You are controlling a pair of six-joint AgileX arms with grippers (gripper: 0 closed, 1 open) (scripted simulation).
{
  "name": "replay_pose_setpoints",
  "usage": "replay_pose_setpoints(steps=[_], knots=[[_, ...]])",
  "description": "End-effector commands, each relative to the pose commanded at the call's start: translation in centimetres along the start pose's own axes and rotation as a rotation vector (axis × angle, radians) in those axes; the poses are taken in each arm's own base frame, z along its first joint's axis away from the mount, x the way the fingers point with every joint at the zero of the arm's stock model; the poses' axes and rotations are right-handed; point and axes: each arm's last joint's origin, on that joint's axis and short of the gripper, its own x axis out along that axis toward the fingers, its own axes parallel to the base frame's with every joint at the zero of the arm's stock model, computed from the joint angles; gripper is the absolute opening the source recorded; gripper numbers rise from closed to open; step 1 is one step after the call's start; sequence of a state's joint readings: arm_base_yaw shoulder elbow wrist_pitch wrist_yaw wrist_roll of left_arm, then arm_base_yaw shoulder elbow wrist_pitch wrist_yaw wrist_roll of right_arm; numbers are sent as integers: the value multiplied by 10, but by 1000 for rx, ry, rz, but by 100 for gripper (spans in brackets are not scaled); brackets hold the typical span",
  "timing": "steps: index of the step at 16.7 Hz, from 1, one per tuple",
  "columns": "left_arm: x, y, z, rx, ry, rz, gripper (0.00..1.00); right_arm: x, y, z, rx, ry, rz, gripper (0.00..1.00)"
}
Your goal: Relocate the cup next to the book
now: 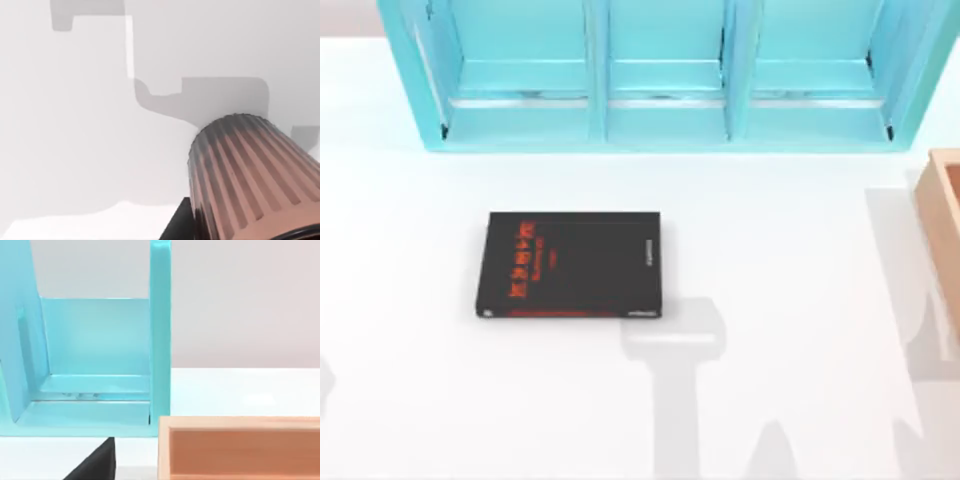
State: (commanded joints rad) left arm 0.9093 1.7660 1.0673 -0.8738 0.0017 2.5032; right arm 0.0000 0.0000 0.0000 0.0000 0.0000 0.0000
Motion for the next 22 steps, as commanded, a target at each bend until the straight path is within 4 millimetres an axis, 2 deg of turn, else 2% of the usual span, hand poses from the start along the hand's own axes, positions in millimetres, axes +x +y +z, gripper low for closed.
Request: replay_pose_setpoints(steps=[1, 2, 11, 18, 22], knots=[[0, 0, 0, 0, 0, 0, 2, 0, 0, 0, 0, 0, 0, 100], [0, 0, 0, 0, 0, 0, 0, 0, 0, 0, 0, 0, 0, 100], [-1, 1, 0, 5, 1, 1, 0, 0, 0, 0, 0, 0, 0, 100], [-48, 0, 0, 3, -1, -1, 0, 0, 0, 0, 0, 0, 0, 100], [-48, 0, 0, 3, -3, -1, 0, 0, 0, 0, 0, 0, 0, 100]])
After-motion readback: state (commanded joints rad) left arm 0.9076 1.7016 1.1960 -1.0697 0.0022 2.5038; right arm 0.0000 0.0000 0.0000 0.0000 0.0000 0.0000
